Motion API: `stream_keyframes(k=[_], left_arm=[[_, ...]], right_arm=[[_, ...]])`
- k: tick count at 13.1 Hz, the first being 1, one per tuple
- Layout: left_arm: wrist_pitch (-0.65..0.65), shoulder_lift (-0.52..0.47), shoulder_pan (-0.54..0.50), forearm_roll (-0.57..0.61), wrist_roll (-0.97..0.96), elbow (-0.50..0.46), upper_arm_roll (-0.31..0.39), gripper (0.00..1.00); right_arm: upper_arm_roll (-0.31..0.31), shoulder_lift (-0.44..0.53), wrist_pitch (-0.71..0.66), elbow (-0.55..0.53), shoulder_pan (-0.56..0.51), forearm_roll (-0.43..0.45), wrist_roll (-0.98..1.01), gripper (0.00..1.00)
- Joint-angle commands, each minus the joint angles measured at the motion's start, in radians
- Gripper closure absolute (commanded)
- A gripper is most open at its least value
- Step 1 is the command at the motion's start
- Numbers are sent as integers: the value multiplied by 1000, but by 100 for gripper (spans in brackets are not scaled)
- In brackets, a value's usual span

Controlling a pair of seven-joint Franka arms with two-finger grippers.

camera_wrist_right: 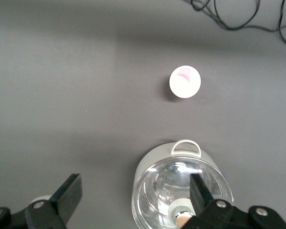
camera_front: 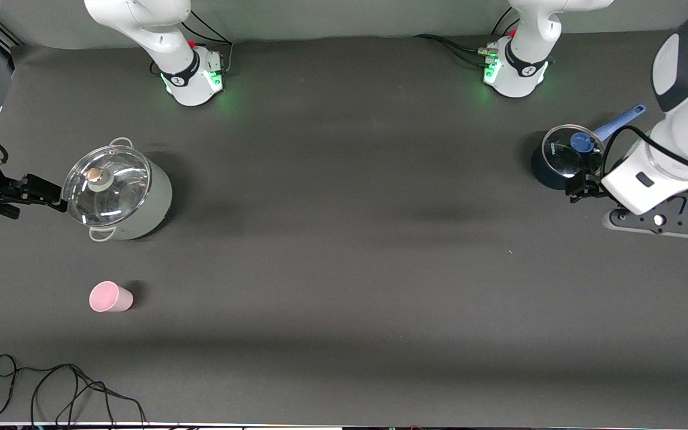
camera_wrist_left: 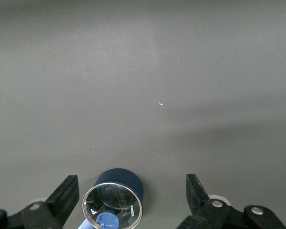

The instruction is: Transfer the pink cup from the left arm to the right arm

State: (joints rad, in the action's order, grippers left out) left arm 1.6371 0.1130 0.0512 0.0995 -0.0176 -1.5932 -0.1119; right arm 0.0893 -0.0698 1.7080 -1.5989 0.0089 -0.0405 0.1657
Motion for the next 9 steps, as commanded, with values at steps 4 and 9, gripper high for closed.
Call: stream_keyframes(k=[4, 9], left_arm=[[96, -137, 15, -9, 43, -151, 35, 0], [-23, -151, 16, -33, 80, -119, 34, 0]], right_arm=[[-3, 22, -63, 54, 20, 39, -152, 0], [-17, 18, -68, 43, 25, 36, -147, 0]])
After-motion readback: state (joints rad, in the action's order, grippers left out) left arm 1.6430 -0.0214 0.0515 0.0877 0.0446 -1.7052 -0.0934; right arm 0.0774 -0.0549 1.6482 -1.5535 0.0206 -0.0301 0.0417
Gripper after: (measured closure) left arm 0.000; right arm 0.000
